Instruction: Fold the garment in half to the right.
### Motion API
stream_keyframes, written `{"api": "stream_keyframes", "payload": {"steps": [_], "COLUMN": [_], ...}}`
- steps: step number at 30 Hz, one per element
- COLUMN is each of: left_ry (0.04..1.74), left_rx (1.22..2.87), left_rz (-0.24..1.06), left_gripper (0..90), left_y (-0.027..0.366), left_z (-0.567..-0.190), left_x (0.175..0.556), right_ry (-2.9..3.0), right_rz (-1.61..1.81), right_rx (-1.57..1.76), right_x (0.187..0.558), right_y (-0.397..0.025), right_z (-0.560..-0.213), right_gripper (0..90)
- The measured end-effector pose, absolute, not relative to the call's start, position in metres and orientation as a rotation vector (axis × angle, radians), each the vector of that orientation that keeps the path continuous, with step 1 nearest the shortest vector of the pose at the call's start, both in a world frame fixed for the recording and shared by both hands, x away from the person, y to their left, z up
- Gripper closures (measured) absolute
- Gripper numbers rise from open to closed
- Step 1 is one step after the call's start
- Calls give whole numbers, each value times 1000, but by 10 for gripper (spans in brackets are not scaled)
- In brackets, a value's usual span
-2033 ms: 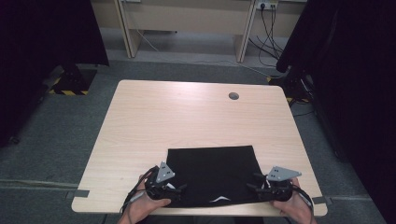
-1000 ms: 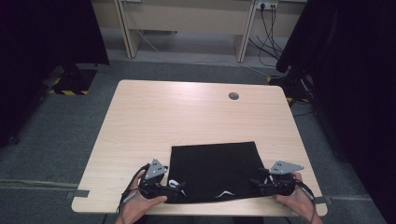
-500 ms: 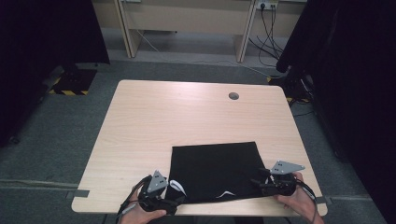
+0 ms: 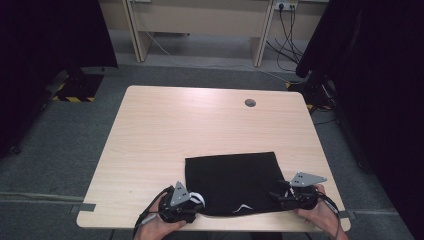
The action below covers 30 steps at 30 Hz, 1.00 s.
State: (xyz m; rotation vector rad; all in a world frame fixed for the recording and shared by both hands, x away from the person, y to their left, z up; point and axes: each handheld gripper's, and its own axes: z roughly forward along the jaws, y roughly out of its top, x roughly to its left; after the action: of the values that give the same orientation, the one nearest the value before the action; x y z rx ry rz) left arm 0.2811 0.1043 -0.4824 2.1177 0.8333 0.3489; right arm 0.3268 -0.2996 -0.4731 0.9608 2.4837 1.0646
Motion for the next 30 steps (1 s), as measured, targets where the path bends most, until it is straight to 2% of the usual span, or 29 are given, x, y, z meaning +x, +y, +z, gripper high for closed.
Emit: {"api": "stream_keyframes", "payload": {"steps": [3,8,21,30], "left_ry": [817,781,760,764], "left_rx": [2100,2133,2129,2127], "left_rz": [345,348,318,314], "left_gripper": [639,732,743,741], "left_y": [100,91,82,83], "left_z": [-484,-481,-482,-482], "left_x": [282,284,289,289], "right_ry": [2482,2479,2439,2439], "right_rz": [1066,1055,1084,1160], "right_rx": [964,974,1003,953], "right_x": [327,326,326,354], "right_y": [-302,-308,-318,-278], "right_z": [-473,-472,-461,-441], "right_gripper": [411,411,389,365]}}
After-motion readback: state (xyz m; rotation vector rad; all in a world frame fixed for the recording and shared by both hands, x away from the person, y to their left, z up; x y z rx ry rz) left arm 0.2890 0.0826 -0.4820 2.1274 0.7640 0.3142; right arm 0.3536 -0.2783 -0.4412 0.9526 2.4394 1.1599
